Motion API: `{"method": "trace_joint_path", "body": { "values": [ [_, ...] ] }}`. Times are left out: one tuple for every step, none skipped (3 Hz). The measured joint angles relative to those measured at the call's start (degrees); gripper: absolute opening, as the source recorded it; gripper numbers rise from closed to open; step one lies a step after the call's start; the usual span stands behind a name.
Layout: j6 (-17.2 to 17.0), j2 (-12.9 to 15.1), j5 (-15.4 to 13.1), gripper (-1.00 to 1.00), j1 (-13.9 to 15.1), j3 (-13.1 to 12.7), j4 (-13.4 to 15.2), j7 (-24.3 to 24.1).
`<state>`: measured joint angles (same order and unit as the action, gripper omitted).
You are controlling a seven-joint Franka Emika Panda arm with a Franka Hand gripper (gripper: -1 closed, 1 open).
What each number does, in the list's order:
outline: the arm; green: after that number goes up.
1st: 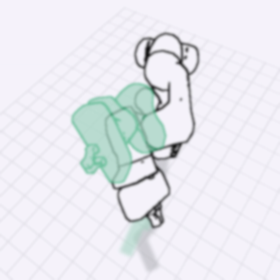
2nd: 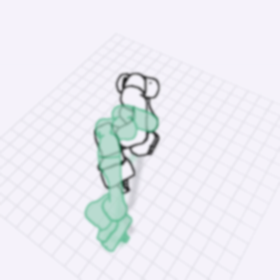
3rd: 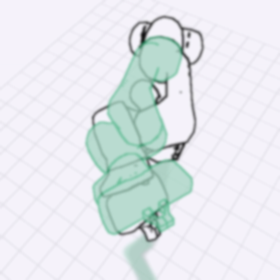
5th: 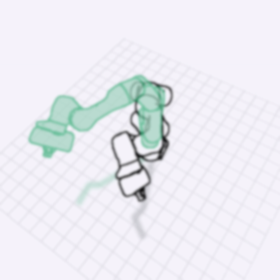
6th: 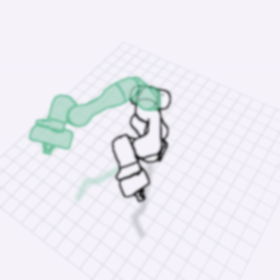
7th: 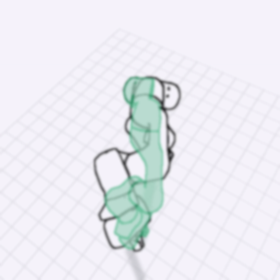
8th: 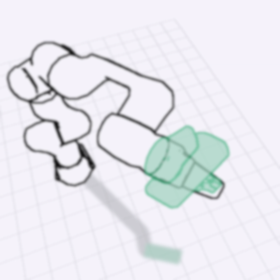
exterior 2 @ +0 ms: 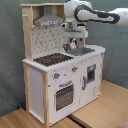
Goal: Play with the kitchen
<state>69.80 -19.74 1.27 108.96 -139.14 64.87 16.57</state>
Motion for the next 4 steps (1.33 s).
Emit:
{"method": "trace_joint_path", "body": {
  "values": [
    [2.14,3.20,-1.29,-1.00,-1.92,-0.07,5.17,-1.40],
    [4.29,5.89,-2.54,-1.00,-3.67,-0.15,9.46,-2.84],
    [6.70,8.76,-4.06,-1.00,-5.46,-0.25,13.83,-4.40],
    [9.15,11.72,-5.80,-1.00,-7.13,-0.32,17.94,-5.95]
  ]
}}
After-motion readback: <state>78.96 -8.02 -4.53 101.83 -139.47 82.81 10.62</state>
